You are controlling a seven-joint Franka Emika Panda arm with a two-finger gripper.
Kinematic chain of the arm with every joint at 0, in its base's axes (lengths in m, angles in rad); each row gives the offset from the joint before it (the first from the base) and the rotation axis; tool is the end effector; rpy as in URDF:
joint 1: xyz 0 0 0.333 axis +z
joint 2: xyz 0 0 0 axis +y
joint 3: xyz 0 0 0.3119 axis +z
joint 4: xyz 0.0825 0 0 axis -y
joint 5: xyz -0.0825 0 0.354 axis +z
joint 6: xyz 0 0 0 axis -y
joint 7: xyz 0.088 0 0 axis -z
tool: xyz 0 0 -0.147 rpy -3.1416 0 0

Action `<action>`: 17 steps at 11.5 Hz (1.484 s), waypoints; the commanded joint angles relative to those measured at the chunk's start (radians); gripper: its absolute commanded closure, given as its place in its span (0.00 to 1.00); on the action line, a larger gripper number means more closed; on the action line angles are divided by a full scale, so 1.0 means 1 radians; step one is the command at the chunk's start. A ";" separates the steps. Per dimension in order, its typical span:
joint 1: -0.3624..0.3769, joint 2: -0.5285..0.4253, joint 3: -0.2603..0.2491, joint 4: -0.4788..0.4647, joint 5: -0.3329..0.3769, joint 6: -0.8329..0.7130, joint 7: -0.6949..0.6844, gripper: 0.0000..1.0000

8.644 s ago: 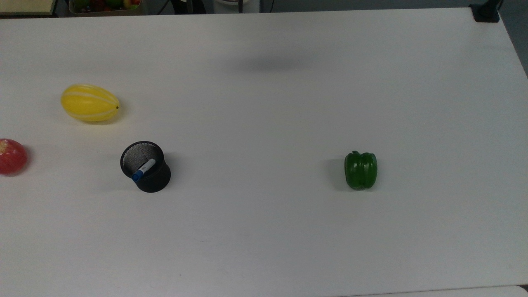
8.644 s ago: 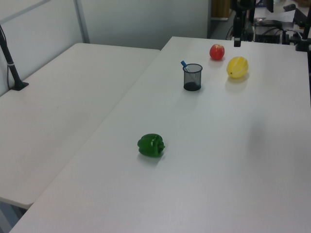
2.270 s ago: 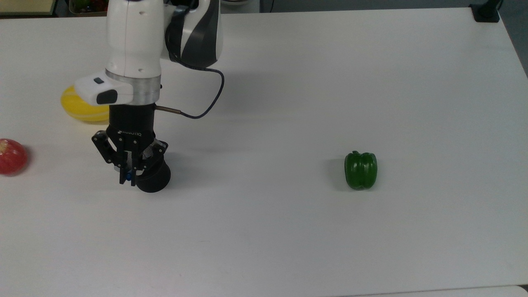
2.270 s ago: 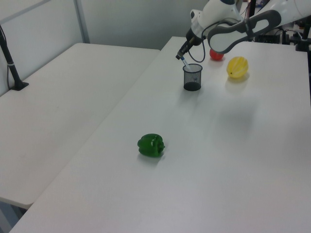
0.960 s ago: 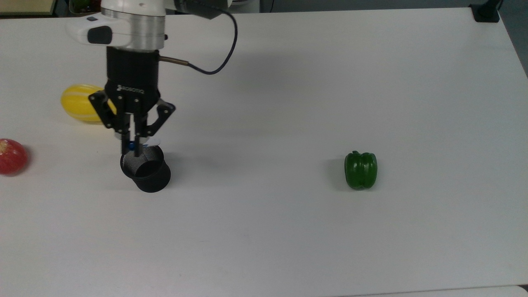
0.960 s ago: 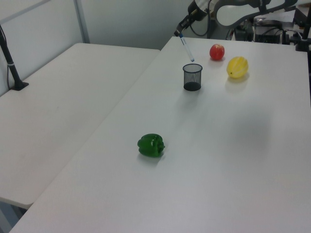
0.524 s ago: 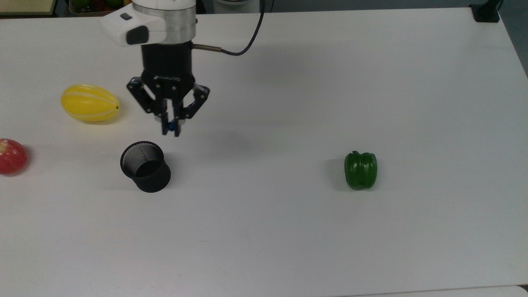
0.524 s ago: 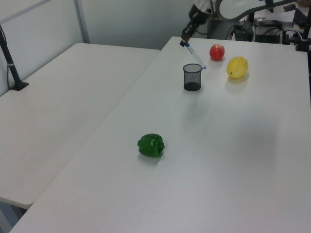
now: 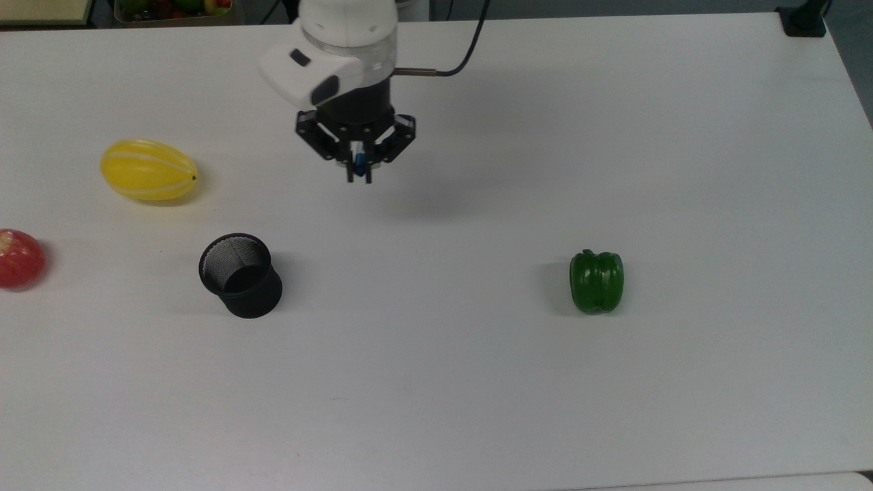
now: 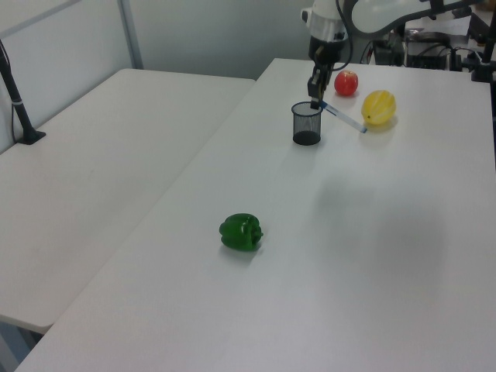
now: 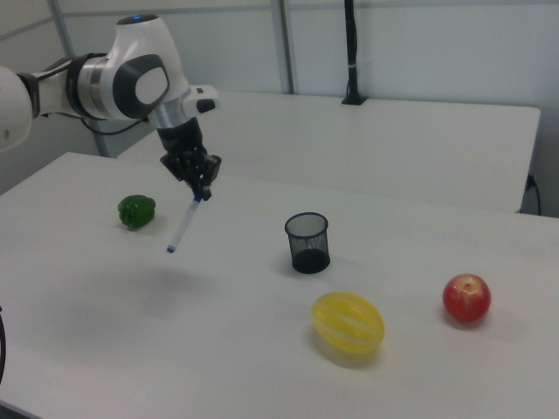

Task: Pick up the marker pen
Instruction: 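Carry the marker away from the cup across the table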

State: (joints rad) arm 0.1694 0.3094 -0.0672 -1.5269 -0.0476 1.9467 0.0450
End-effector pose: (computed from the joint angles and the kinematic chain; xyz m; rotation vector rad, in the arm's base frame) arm 0.6371 0.0649 0.4559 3.0771 0.1178 0.1781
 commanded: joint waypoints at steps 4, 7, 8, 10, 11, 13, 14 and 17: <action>0.007 -0.027 0.066 -0.070 0.022 -0.112 -0.023 1.00; 0.012 0.003 0.070 -0.087 0.022 -0.083 -0.023 0.99; 0.012 0.016 0.070 -0.090 0.022 -0.065 -0.023 0.99; 0.013 0.048 0.070 -0.101 0.022 -0.032 -0.023 0.99; 0.018 0.069 0.072 -0.101 0.022 -0.013 -0.023 0.98; 0.028 0.111 0.072 -0.101 0.020 0.029 0.001 0.97; 0.028 0.119 0.072 -0.101 0.020 0.043 0.007 0.95; 0.028 0.122 0.072 -0.101 0.018 0.049 0.012 0.85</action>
State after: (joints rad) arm 0.1889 0.4452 0.0116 -1.6165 -0.0476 1.9788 0.0480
